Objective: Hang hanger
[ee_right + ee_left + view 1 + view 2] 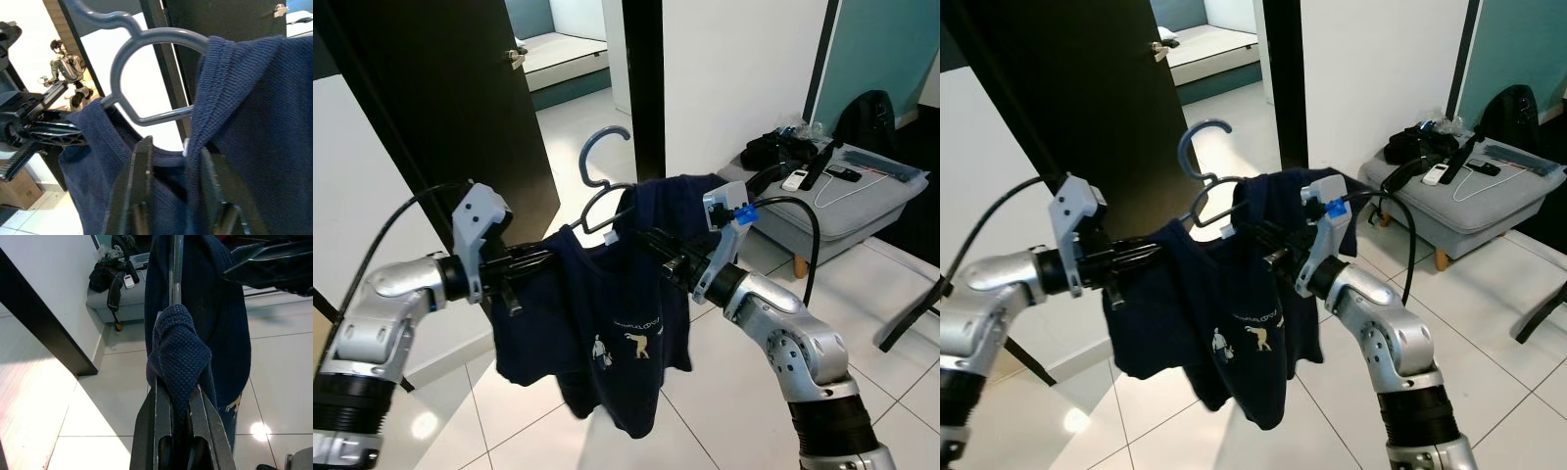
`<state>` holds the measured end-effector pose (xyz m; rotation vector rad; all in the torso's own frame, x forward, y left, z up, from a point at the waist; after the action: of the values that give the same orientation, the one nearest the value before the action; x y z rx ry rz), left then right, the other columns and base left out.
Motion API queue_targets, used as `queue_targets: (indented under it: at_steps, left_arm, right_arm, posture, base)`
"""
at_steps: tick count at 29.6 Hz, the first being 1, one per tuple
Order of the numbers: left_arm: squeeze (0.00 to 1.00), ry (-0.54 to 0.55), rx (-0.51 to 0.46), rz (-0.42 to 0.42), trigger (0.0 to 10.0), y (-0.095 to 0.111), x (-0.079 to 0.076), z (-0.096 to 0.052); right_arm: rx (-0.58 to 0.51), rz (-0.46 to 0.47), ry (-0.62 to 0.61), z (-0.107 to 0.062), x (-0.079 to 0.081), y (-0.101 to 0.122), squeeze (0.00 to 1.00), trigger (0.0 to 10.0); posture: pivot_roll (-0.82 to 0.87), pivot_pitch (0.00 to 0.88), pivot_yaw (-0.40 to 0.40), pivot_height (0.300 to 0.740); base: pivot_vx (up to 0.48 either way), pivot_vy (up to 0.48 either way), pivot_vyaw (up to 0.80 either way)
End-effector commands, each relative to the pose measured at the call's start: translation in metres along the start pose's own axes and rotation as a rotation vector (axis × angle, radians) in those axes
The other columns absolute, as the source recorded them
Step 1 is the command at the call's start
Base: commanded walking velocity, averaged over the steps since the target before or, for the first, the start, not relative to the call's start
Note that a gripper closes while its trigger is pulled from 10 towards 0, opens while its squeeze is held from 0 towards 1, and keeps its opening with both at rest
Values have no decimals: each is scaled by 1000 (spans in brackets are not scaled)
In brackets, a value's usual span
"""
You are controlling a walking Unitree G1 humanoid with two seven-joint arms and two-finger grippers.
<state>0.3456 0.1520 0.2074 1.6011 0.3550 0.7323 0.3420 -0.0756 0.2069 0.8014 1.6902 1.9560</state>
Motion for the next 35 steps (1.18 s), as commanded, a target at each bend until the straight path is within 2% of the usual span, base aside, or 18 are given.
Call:
queue_targets:
  at_steps: [1,3,5,7,8,9,10,12,13,14,15,16,21,23,27,32,33,35]
  left_arm:
    - [0,32,-28,8,10000,4,2,-2]
    - [0,83,-36,2,10000,2,7,-2]
    - [0,157,-47,-17,10000,-3,13,-2]
    - [0,157,-47,-17,10000,-3,13,-2]
    - [0,195,-49,-31,10000,-8,15,-2]
    - [0,195,-49,-31,10000,-8,15,-2]
    - [0,233,-48,-48,10000,-15,16,-3]
    - [0,233,-48,-48,10000,-15,16,-3]
    - [0,261,-54,-71,10000,-22,14,-5]
    - [0,261,-54,-71,10000,-22,14,-5]
    - [0,302,-66,-105,10000,-33,10,-7]
    - [0,328,-73,-130,10000,-41,5,-9]
    - [0,357,-80,-170,10000,-54,-7,-11]
    - [0,379,-97,-228,10000,-62,-23,-9]
    - [0,421,-103,-283,10000,-69,-42,-6]
    - [0,514,-25,-225,10000,-89,-56,-8]
    - [0,514,-25,-225,10000,-89,-56,-8]
    - [0,600,-20,-226,10000,-94,-50,-16]
  right_arm:
    - [-3,-15,26,0,6,0,1000,10000]
    - [-6,-11,-15,-5,-4,-1,1000,10000]
    - [-17,7,-121,-17,-29,-2,1000,10000]
    - [-17,7,-121,-17,-29,-2,1000,10000]
    - [-23,14,-181,-25,-42,-4,1000,10000]
    - [-23,14,-181,-25,-42,-4,1000,10000]
    - [-26,32,-237,-33,-54,-8,1000,10000]
    - [-26,32,-237,-33,-54,-8,1000,10000]
    - [-25,40,-292,-41,-65,-12,1000,10000]
    - [-25,40,-292,-41,-65,-12,1000,10000]
    - [7,44,-387,-53,-81,-25,682,10000]
    - [32,56,-452,-63,-92,-35,0,10000]
    - [58,113,-532,-77,-103,-53,0,10000]
    - [65,146,-583,-86,-106,-68,0,10000]
    - [98,157,-647,-94,-106,-90,0,10000]
    - [124,122,-693,-100,-106,-100,0,10000]
    - [124,122,-693,-100,-106,-100,0,10000]
    - [144,85,-712,-107,-105,-103,0,10000]
  posture:
    - [-80,0,103,740]
    - [-78,0,101,740]
    - [-78,0,102,740]
    - [-78,0,102,740]
    - [-81,0,103,740]
    - [-81,0,103,740]
    - [-82,0,101,740]
    - [-82,0,101,740]
    - [-84,0,100,740]
    - [-84,0,100,740]
    - [-88,0,98,740]
    - [-87,0,99,740]
    - [-85,0,96,740]
    - [-81,0,94,740]
    - [-81,0,91,740]
    - [-93,0,72,740]
    - [-93,0,72,740]
    - [-95,0,61,740]
  base:
    - [0,0,0]
    - [0,0,0]
    - [0,0,0]
    - [0,0,0]
    - [0,0,0]
    - [0,0,0]
    - [0,0,0]
    - [0,0,0]
    - [0,0,0]
    - [0,0,0]
    - [0,0,0]
    - [0,0,0]
    - [0,0,-565]
    - [0,0,-759]
    - [0,0,-775]
    - [0,0,-788]
    - [0,0,-788]
    - [0,0,-788]
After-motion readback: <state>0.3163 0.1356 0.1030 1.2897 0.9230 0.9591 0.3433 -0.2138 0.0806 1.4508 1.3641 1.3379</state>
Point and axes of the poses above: a point about 5 cm out from each wrist's last joint towards the gripper, its own z axis pointing out of the wrist towards the gripper, its own y axis along the axis of the wrist's last joint, x = y × z, the point moved 5 cm from there along z, pointing out of the wrist towards the gripper
